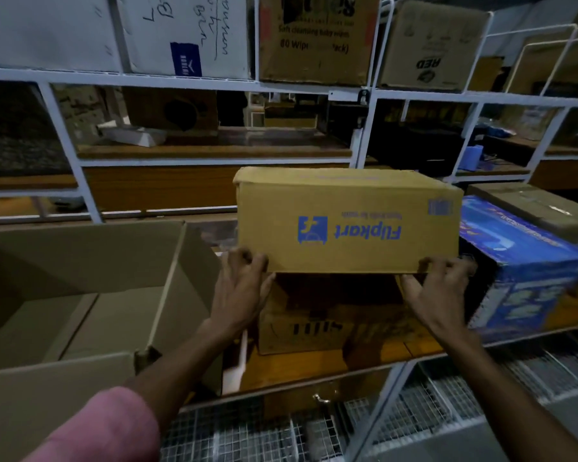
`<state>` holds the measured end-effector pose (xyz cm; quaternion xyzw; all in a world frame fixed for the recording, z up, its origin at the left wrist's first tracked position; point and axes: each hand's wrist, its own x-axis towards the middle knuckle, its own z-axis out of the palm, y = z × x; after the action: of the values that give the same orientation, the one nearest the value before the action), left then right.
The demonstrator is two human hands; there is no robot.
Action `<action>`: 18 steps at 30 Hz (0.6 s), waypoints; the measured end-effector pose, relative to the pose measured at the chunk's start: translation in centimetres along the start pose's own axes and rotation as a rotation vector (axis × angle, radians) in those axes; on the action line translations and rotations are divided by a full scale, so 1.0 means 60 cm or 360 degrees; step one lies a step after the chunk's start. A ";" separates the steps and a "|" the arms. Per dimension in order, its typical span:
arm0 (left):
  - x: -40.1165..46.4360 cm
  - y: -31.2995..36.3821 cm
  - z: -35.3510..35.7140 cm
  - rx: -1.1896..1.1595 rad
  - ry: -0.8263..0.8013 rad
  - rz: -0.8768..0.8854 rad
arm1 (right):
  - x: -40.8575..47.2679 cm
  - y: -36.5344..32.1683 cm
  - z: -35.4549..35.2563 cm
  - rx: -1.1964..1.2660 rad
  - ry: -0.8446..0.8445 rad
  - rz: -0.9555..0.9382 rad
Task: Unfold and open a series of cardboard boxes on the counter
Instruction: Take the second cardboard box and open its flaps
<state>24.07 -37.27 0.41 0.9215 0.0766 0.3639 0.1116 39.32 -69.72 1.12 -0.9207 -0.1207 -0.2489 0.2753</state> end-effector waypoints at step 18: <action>-0.006 0.065 0.022 0.0295 -0.0398 0.0075 | 0.006 -0.117 0.059 -0.0248 -0.0377 -0.0676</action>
<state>24.94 -41.28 0.26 0.9676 0.0737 0.2401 0.0262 38.46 -61.92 1.89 -0.9159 -0.3233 -0.1999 0.1289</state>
